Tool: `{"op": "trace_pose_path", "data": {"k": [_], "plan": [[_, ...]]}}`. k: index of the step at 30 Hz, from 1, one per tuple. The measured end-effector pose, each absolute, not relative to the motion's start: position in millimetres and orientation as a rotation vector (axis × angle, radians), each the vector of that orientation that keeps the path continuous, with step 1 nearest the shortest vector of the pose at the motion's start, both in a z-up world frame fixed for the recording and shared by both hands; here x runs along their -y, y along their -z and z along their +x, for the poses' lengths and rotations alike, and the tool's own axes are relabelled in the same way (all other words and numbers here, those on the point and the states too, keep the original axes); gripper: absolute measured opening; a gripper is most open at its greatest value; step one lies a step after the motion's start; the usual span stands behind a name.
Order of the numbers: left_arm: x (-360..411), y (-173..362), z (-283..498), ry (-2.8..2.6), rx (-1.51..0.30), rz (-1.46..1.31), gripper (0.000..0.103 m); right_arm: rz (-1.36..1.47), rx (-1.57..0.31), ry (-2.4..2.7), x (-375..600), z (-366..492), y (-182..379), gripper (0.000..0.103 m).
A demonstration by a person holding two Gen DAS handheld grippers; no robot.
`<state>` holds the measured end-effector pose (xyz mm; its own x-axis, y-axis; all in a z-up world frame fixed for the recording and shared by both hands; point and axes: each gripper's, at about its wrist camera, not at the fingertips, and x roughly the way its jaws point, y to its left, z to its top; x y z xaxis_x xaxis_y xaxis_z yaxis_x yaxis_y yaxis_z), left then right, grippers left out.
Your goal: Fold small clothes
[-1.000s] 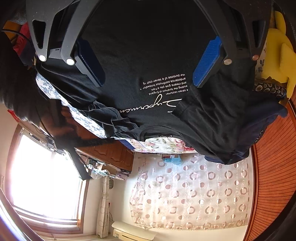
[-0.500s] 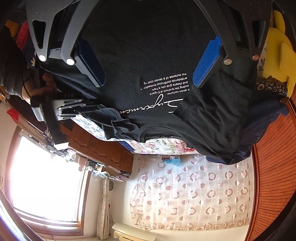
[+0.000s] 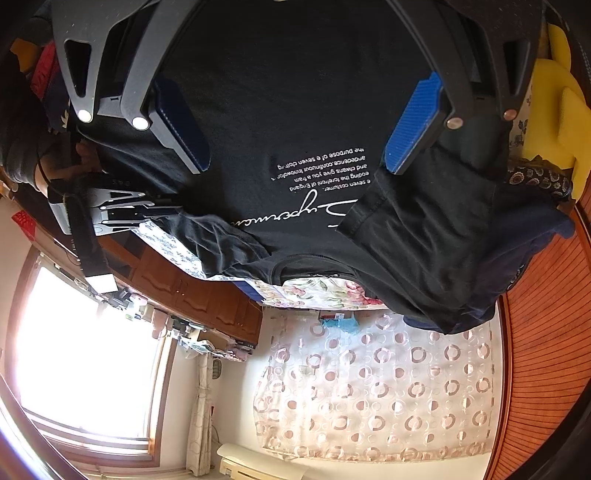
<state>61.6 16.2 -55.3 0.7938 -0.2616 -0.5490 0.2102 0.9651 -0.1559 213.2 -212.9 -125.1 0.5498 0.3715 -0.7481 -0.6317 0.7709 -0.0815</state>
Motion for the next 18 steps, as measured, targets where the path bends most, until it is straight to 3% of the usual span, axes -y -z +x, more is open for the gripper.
{"op": "trace_pose_path", "data": {"k": [2,4,8,18], "plan": [[-17.3,54.1,63.3,0.246,-0.603,-0.080,0.096,-0.341,-0.783,-0.632,215.9,216.0,124.7,0.033],[-20.9,50.8,67.1,0.236,-0.599,-0.074,0.096,-0.320,-0.771,-0.633,221.0,217.5,121.5,0.041],[-31.1,42.9,79.7,0.214,-0.590,-0.062,0.096,-0.294,-0.745,-0.614,230.6,228.7,111.9,0.046],[-69.3,30.7,123.4,0.130,-0.609,-0.051,0.096,-0.223,-0.749,-0.476,269.5,301.2,105.7,0.046]]}}
